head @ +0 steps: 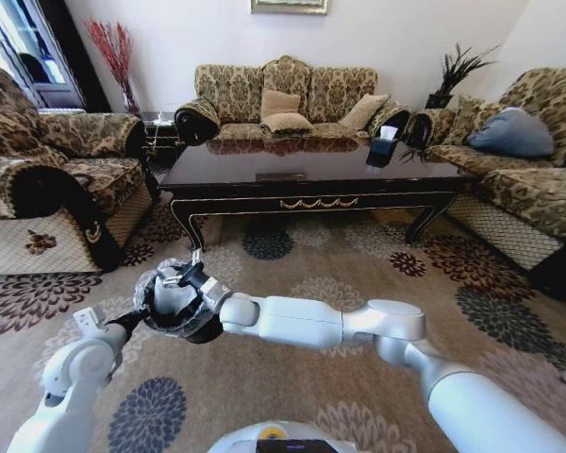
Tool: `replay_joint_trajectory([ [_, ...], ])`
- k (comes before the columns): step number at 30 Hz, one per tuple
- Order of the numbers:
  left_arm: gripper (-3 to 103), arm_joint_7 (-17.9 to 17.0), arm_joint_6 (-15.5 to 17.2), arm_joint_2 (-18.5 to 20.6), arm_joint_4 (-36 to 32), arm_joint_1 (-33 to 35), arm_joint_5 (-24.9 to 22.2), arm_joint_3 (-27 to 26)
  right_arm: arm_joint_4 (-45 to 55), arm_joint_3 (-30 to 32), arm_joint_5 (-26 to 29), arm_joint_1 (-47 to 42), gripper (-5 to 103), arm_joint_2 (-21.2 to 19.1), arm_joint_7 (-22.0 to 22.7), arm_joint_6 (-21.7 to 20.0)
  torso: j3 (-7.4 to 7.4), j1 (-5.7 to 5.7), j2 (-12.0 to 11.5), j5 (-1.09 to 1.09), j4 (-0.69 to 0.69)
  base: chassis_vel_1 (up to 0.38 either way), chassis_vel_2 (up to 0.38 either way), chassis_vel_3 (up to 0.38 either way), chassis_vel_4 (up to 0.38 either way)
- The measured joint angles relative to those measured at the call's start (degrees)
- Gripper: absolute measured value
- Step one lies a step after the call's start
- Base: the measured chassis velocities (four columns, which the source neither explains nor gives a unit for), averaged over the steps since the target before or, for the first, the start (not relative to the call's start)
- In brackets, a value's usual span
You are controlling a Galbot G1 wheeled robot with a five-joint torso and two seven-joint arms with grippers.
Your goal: Move to the front of the table and pick up the trash from the floor, then place it into the trash bin.
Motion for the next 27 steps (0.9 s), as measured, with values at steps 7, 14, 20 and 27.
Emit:
replay_joint_trajectory([
  [7,2,0.0,0.0,0.0,0.0,-0.1,0.1,0.1,-0.8,2.8,-0.3,-0.4,100,-1.2,1.5,-1.5,0.0,0.0,0.0,0.0,0.0,0.0,0.0,0.0,0.0],
  [14,2,0.0,0.0,0.1,0.3,-0.3,0.1,0.3,2.0,3.7,-2.7,-0.3,100,-4.7,0.6,-0.1,0.0,0.0,0.0,0.0,0.0,0.0,0.0,0.0,0.0],
  [20,2,0.0,0.0,0.1,0.4,-0.3,0.2,0.4,3.8,4.2,-3.9,-0.9,100,-6.9,0.2,0.6,0.0,0.0,0.0,0.0,-0.01,0.0,0.0,0.0,0.0],
  [27,2,0.0,0.0,0.0,0.4,-0.4,0.3,0.5,6.3,3.4,-6.1,-2.2,100,-8.5,-0.1,2.1,0.0,0.0,0.0,0.01,0.0,0.0,0.0,0.0,0.0],
])
